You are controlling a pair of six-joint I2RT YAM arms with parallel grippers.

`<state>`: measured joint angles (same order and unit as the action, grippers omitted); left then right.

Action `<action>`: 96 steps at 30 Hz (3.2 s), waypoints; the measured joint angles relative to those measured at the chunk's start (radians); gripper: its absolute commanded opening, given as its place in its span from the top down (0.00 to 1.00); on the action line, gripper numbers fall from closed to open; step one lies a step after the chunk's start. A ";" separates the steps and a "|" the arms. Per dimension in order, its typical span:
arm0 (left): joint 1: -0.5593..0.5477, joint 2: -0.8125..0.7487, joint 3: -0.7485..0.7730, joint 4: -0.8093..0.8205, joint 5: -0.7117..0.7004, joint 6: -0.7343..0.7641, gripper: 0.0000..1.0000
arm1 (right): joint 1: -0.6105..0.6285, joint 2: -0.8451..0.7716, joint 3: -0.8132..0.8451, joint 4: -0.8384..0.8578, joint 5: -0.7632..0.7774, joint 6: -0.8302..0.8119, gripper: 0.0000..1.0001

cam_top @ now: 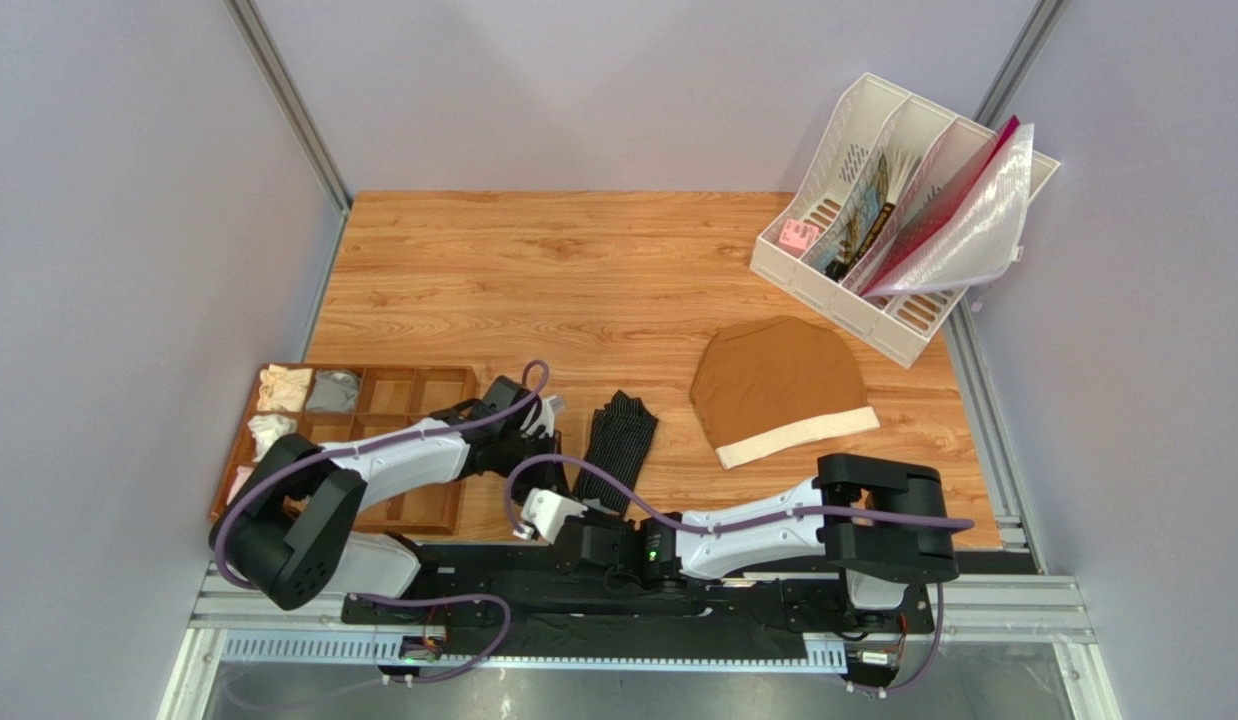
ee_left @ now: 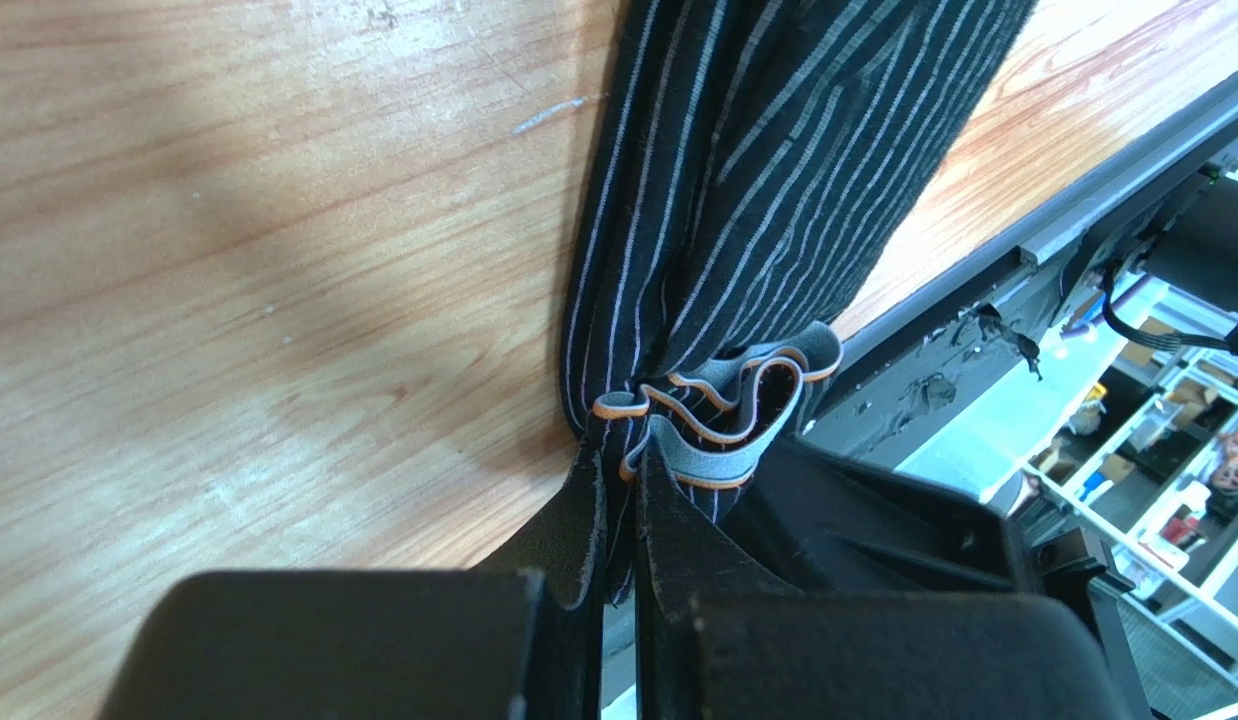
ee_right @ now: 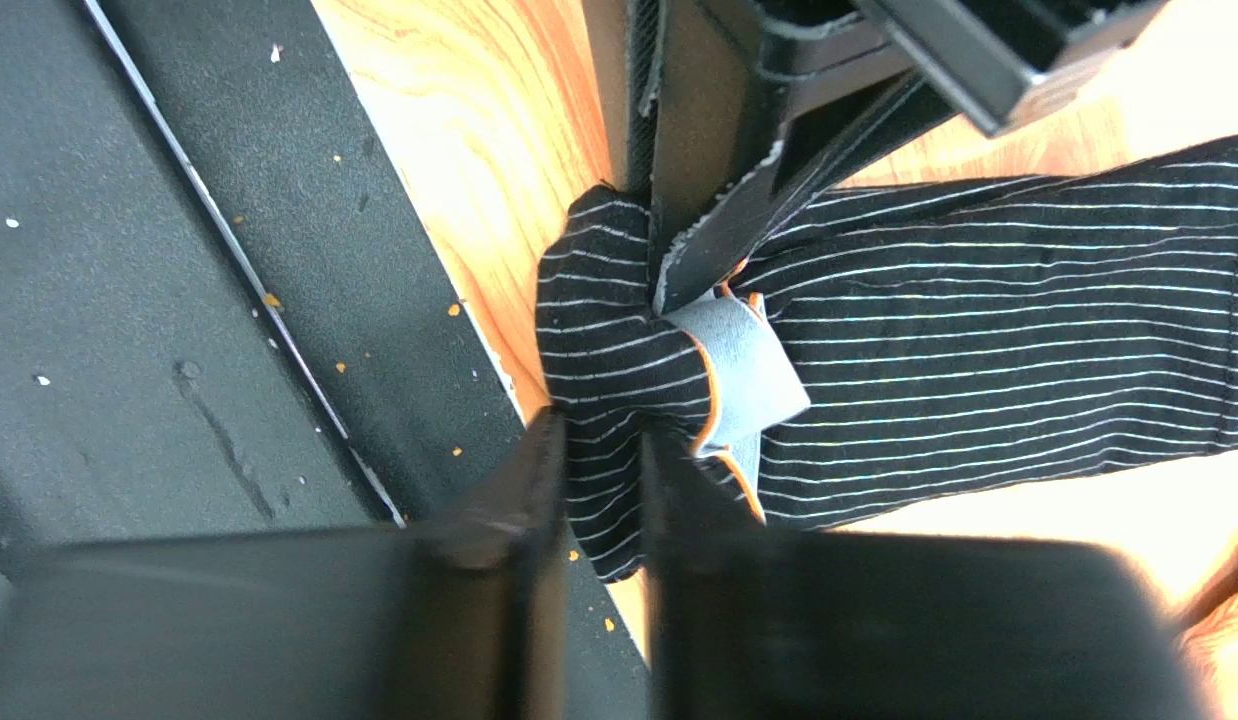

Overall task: Roll the underwear
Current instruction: Roll the underwear to the center of the board.

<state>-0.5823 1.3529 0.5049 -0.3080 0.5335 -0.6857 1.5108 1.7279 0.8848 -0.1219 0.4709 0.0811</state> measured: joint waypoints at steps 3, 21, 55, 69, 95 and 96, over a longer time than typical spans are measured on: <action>0.000 -0.020 -0.002 -0.013 -0.009 0.000 0.83 | -0.001 0.000 0.003 0.003 -0.002 0.002 1.00; -0.012 -0.456 -0.151 -0.074 -0.222 -0.083 0.33 | -0.195 -0.084 -0.036 0.026 -0.415 0.036 1.00; -0.081 -0.417 -0.283 0.422 -0.262 0.011 0.34 | -0.677 -0.044 -0.042 0.046 -1.157 0.148 1.00; -0.108 -0.186 -0.226 0.601 -0.271 0.021 0.34 | -0.731 0.042 0.003 0.042 -1.244 0.158 1.00; -0.113 0.114 0.147 0.203 -0.302 0.023 0.99 | -0.708 -0.082 0.040 -0.130 -0.974 0.079 0.39; -0.113 0.123 0.158 0.192 -0.298 0.025 0.99 | -0.691 -0.098 0.040 -0.134 -0.943 0.071 0.39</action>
<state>-0.6956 1.4757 0.6628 -0.1162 0.2359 -0.6605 0.8200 1.6299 0.9249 -0.2558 -0.4717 0.1524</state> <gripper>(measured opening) 0.055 0.595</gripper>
